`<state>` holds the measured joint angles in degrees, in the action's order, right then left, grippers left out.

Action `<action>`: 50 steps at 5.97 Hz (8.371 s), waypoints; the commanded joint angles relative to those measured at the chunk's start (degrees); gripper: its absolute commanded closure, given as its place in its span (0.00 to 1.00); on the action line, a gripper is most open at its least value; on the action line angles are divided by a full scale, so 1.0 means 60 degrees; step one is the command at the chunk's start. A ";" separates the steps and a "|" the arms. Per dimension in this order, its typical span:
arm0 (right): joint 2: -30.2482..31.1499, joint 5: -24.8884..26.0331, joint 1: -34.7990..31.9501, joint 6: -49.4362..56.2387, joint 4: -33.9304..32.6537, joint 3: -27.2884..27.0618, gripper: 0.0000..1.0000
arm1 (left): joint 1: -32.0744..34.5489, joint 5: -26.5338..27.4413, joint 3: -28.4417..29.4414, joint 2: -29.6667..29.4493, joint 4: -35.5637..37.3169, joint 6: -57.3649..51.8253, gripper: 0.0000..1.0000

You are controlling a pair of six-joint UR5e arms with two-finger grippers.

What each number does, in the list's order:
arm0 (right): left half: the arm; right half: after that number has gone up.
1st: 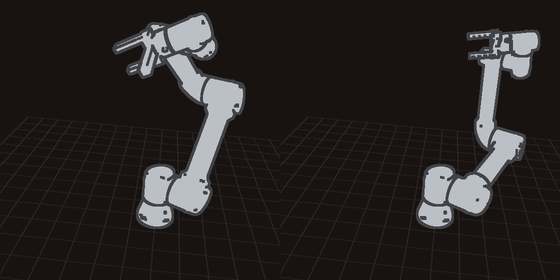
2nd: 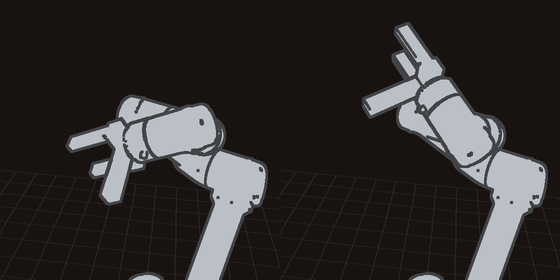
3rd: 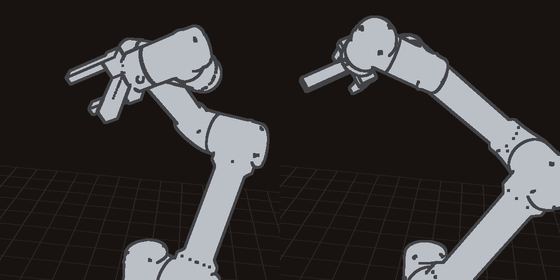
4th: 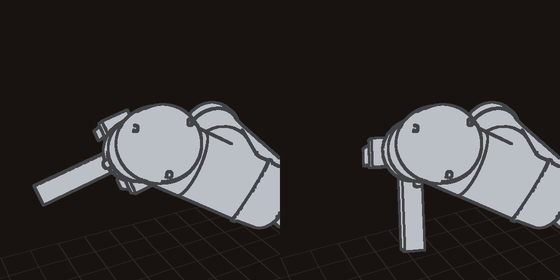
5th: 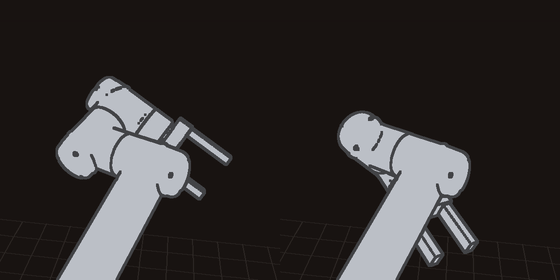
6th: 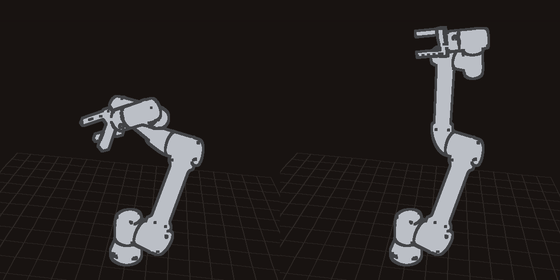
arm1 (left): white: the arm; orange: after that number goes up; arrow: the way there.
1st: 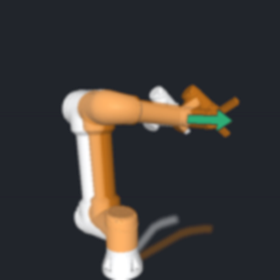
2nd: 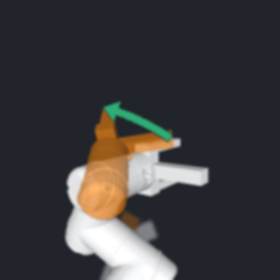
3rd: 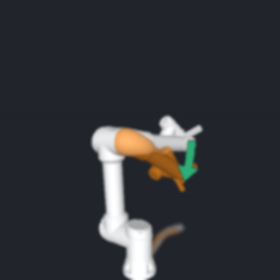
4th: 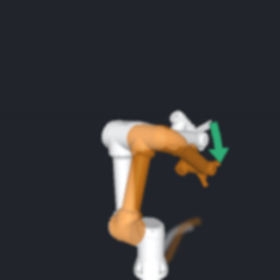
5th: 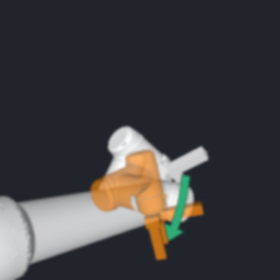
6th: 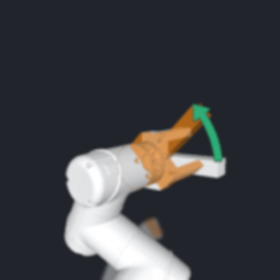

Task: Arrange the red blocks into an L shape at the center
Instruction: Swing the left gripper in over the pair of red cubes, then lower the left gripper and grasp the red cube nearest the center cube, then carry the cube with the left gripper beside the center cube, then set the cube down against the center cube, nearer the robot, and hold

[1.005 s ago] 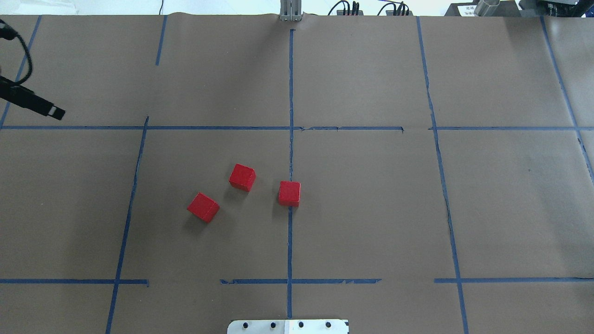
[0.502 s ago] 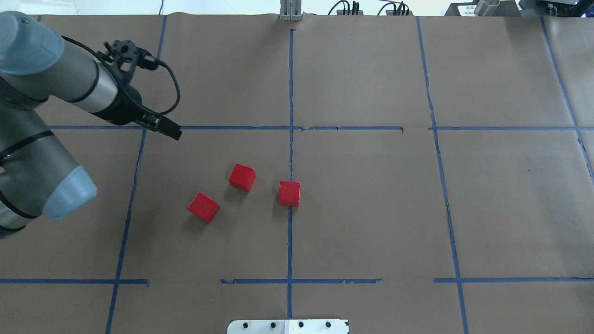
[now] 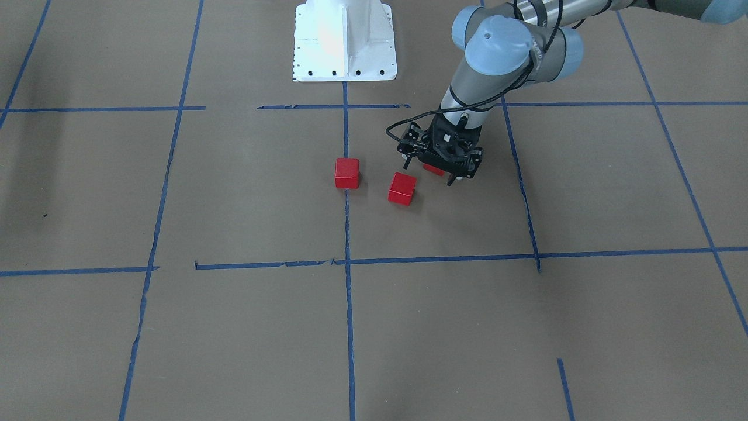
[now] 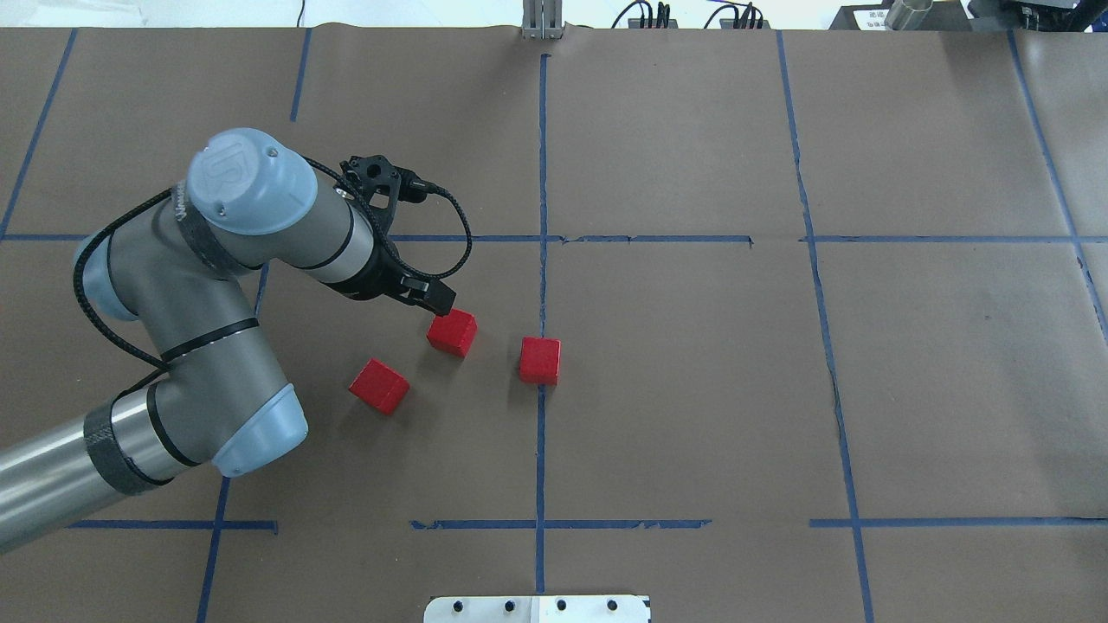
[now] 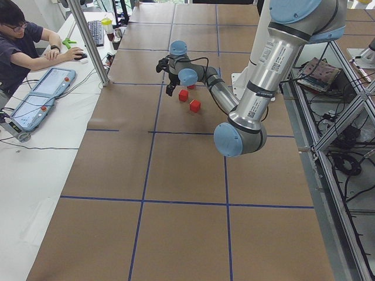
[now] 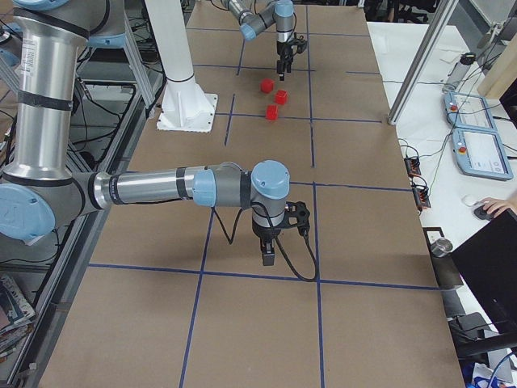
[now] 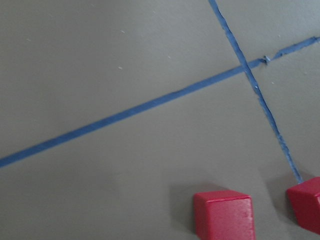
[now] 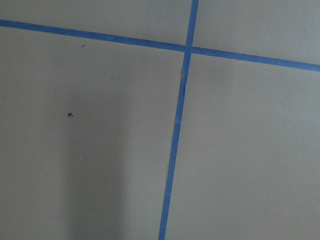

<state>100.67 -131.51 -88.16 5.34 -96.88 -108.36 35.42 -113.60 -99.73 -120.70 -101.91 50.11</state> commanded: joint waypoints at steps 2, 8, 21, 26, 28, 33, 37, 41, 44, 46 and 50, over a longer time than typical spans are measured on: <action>0.0023 0.0005 -0.0013 0.0004 -0.0011 0.0014 0.00 | -0.0307 0.0038 0.1338 -0.0870 0.0007 0.1034 0.00; 0.0155 0.0005 0.0001 0.0121 0.0033 0.0029 0.00 | -0.0673 0.0038 0.2221 -0.1270 -0.0066 0.1507 0.11; 0.0199 0.0019 -0.0013 0.0150 0.0063 0.0029 0.00 | -0.0831 0.0623 0.4053 -0.4024 0.1576 0.2938 0.93; 0.0199 0.0005 0.0001 0.0150 0.0048 0.0029 0.00 | -0.1229 0.1180 0.4068 -0.3995 0.1487 0.3132 0.92; 0.0199 -0.0010 0.0001 0.0150 0.0048 0.0029 0.00 | -0.1245 0.1180 0.4097 -0.3951 0.1327 0.3132 0.92; 0.0199 -0.0010 0.0001 0.0150 0.0048 0.0029 0.00 | -0.1259 0.1195 0.4301 -0.3907 0.1092 0.3132 0.92; 0.0199 0.0005 0.0001 0.0150 0.0048 0.0043 0.00 | -0.1259 0.1180 0.4346 -0.3878 0.1003 0.3117 0.91; 0.0199 0.0005 -0.0014 0.0150 0.0048 0.0043 0.00 | -0.1332 0.1180 0.4346 -0.3892 0.1003 0.3147 0.91; 0.0199 0.0005 -0.0014 0.0150 0.0033 0.0043 0.00 | -0.1332 0.1180 0.4346 -0.3892 0.1003 0.3161 0.86; 0.0184 -0.0010 -0.0014 0.0150 0.0019 0.0043 0.00 | -0.1332 0.1180 0.4346 -0.3892 0.1003 0.3176 0.77; 0.0184 -0.0024 -0.0014 0.0150 0.0004 0.0043 0.00 | -0.1347 0.1180 0.4346 -0.3892 0.0989 0.3176 0.68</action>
<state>101.78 -131.60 -88.24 6.24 -96.85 -108.11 27.38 -106.52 -73.65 -144.05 -95.92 69.17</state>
